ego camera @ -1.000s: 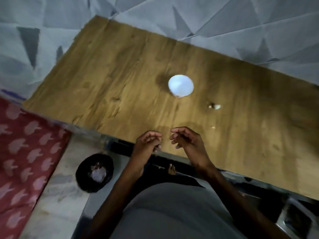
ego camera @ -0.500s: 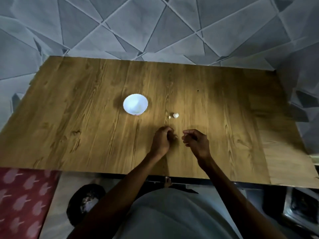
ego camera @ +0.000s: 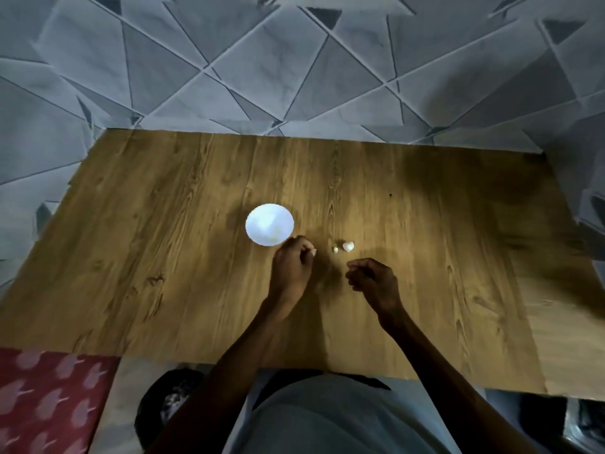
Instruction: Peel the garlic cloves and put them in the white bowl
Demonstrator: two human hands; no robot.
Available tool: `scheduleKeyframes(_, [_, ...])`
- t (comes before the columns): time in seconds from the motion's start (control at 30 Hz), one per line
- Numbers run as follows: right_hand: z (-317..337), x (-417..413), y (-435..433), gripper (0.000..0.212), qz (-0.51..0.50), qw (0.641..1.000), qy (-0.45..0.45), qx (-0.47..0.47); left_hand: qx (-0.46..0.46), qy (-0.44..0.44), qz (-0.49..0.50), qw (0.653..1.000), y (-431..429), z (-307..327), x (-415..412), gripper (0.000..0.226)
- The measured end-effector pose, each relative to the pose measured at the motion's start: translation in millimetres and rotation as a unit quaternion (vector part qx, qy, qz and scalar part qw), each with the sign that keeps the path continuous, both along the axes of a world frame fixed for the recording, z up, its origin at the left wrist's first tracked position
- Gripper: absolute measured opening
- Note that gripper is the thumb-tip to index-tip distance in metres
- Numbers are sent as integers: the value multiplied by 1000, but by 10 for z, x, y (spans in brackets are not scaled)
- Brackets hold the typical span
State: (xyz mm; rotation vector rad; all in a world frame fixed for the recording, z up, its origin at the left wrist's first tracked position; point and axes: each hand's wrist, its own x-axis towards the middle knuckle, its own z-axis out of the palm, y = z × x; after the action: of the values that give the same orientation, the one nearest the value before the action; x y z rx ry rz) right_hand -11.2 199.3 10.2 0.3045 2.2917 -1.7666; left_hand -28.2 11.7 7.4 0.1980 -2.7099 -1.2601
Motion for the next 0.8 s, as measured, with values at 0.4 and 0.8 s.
scheduleKeyframes(0.4, [-107, -472, -424, 18, 59, 996, 49, 50, -149, -214, 35, 965, -894, -344, -883, 24])
scheduleKeyframes(0.8, [-274, -574, -457, 17, 93, 943, 99, 305, 10, -84, -32, 996, -563, 168, -418, 14])
